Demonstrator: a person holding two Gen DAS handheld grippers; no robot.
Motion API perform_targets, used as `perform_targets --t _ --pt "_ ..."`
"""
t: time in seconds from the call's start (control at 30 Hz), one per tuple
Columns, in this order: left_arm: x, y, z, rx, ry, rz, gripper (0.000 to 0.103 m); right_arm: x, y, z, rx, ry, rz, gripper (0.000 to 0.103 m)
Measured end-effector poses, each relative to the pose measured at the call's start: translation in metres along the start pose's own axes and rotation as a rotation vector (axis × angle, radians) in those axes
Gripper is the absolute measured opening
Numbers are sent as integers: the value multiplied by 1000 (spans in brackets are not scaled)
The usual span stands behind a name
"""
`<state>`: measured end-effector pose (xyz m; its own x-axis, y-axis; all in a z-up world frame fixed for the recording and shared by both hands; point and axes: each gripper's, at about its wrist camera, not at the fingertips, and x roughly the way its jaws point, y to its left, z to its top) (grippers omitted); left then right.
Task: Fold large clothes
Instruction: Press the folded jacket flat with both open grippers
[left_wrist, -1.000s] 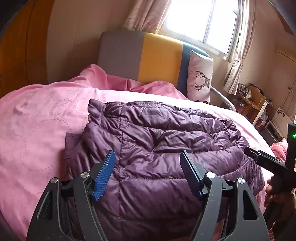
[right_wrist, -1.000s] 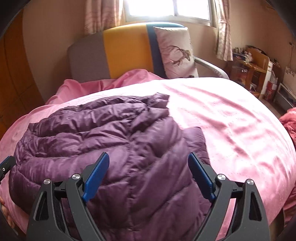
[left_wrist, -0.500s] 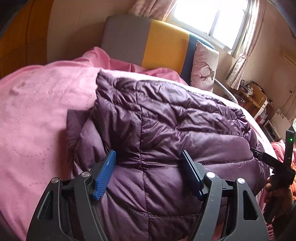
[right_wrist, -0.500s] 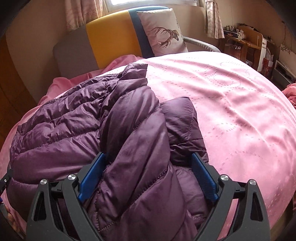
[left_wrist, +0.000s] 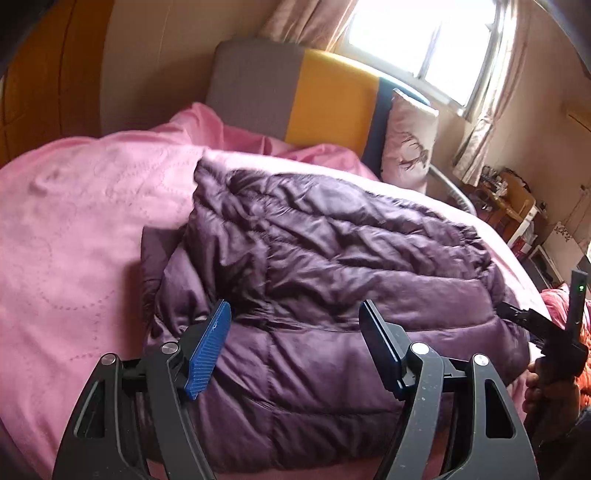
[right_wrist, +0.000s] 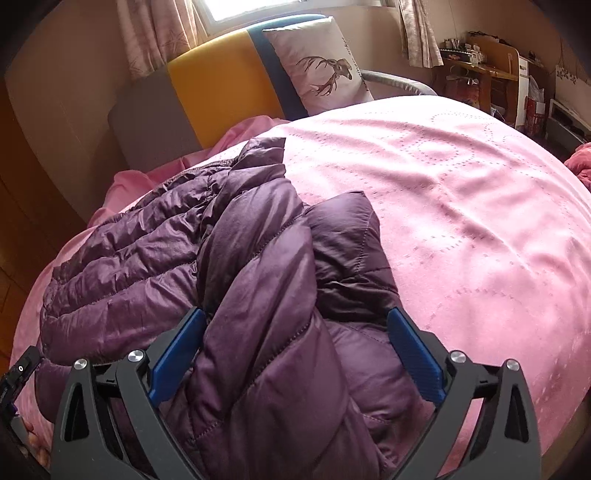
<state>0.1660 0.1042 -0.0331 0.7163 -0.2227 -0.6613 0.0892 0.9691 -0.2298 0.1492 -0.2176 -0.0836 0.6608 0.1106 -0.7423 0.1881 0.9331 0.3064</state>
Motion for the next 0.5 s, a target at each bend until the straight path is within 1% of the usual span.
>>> perform_targets --t 0.07,0.17,0.27,0.33,0.4,0.47,0.5 --pt "-11 -14 -2 40 -33 -12 71 -8 -9 -3 18 1 10 101" --pt "-11 -35 -4 94 -21 -32 71 -13 -27 -9 83 27 75 101" --pt "-3 -52 -6 120 10 -55 71 -16 -42 -15 139 44 155 101" --pt "5 -65 -4 149 30 -73 71 -16 -46 -17 153 55 206 101" --pt "16 -74 -3 161 61 -88 71 -16 -46 -18 158 62 245 101" --pt "31 -81 -2 156 110 -97 71 -14 -42 -19 161 82 308 101" --pt "35 -83 -3 147 118 -98 71 -12 -39 -20 152 91 315 101"
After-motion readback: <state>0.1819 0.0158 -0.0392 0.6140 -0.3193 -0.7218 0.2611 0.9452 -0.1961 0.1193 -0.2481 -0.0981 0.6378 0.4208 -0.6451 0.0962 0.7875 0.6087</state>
